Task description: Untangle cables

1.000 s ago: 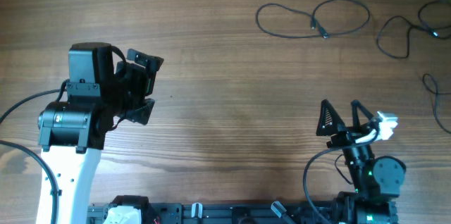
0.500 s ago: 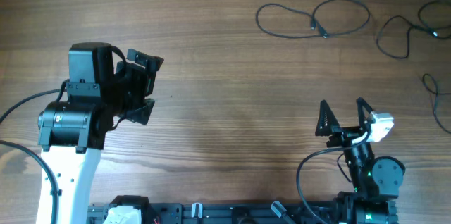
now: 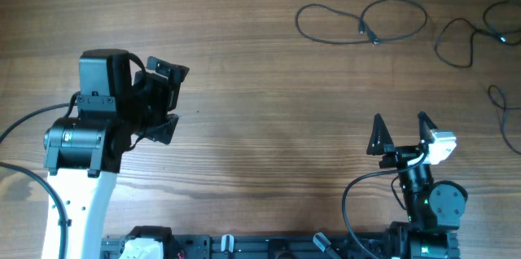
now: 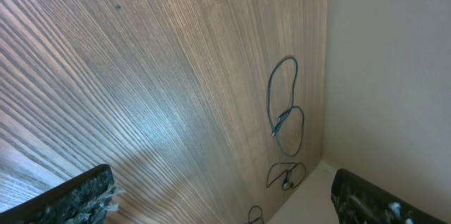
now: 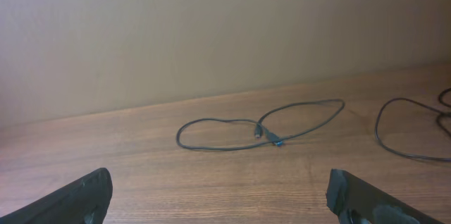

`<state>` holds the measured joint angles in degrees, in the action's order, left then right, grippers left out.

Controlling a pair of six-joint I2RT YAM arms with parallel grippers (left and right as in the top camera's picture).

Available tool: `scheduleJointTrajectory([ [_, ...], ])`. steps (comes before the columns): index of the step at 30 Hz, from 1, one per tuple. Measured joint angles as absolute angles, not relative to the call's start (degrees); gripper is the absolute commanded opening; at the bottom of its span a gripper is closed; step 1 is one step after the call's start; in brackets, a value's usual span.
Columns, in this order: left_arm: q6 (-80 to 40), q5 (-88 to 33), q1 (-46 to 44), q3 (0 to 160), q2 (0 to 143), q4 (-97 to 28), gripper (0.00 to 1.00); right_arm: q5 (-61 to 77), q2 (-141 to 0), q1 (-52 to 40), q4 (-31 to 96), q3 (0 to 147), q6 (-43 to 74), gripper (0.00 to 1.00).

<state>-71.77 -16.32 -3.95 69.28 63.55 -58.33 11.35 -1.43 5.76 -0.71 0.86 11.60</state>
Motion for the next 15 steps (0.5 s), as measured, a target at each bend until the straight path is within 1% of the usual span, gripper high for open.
scheduleJointTrajectory([
  [7,-71.77,-16.32,-3.95,69.28,63.55,-58.33,1.0,11.25,-1.43,5.76,-0.71,0.86,11.42,1.0],
  [15,-71.79,-16.32,-3.95,69.28,63.55,-58.33,1.0,7.2,-1.43,5.76,-0.38,0.86,8.67,1.0],
])
